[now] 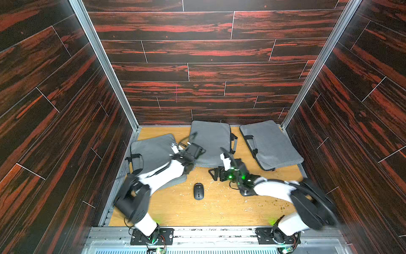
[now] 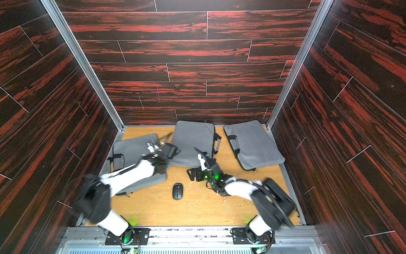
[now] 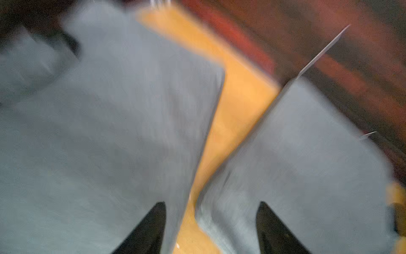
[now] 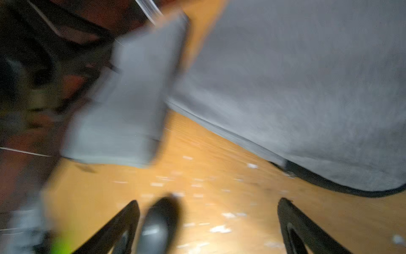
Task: Put the mouse into the laptop bag
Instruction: Unzip the zipper on the zippered laptop bag, then pick up the mouse from the center of the board, then adjust the zippered laptop bag at the center of the board.
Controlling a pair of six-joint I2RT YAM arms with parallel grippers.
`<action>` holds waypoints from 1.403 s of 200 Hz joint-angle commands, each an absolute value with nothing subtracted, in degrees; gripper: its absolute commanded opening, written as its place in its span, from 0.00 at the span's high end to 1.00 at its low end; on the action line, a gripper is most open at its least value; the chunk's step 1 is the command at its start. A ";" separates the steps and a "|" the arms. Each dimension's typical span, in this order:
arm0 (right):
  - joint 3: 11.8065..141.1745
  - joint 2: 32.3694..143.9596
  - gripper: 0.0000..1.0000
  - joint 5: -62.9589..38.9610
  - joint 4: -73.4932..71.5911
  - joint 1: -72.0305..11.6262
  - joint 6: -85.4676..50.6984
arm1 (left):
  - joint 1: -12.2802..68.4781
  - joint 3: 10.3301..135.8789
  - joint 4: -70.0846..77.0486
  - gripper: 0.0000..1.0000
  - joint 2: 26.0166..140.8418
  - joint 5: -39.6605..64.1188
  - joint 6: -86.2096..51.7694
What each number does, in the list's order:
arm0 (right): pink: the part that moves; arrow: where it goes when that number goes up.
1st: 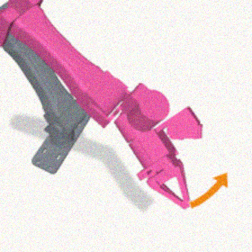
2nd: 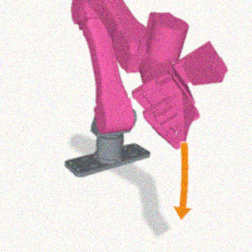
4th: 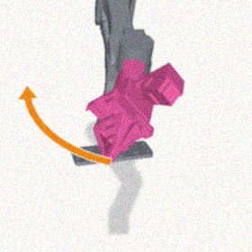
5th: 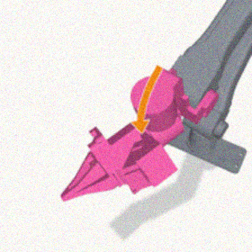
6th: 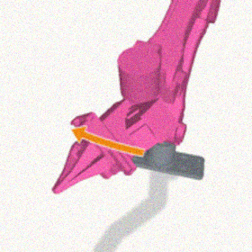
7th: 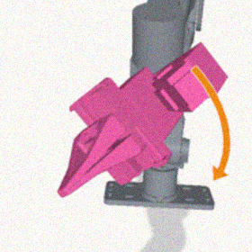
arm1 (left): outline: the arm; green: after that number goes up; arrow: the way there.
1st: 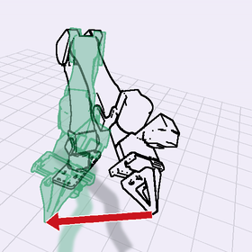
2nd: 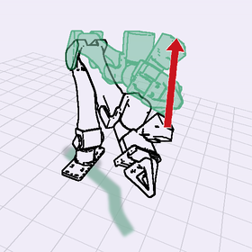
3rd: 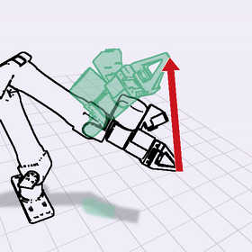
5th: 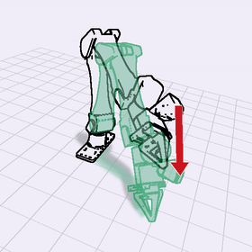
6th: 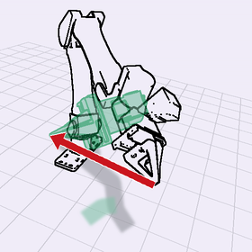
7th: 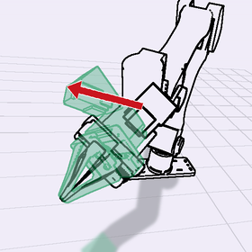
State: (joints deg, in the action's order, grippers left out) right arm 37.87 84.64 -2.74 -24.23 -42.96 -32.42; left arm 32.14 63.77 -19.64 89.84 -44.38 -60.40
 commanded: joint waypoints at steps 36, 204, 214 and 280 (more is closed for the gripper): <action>37.19 79.30 0.02 -21.48 -26.00 -42.94 -45.56 | 25.53 75.53 -41.53 0.22 104.75 -55.79 -51.94; 36.16 89.30 0.02 -5.83 -24.56 -50.31 -43.61 | 20.30 87.77 -33.55 0.21 123.02 -41.25 -40.61; 37.50 90.25 0.02 -2.41 -22.42 -52.99 -43.51 | 20.19 87.51 -30.95 0.24 122.57 -39.85 -39.73; 48.81 95.56 0.02 13.19 -4.57 -62.12 -43.79 | 18.35 99.40 -42.44 0.50 129.42 -33.11 -40.77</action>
State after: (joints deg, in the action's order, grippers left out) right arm 44.01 92.31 5.21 -13.19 -59.79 -43.44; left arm 18.87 97.62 -35.27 128.73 -35.20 -39.86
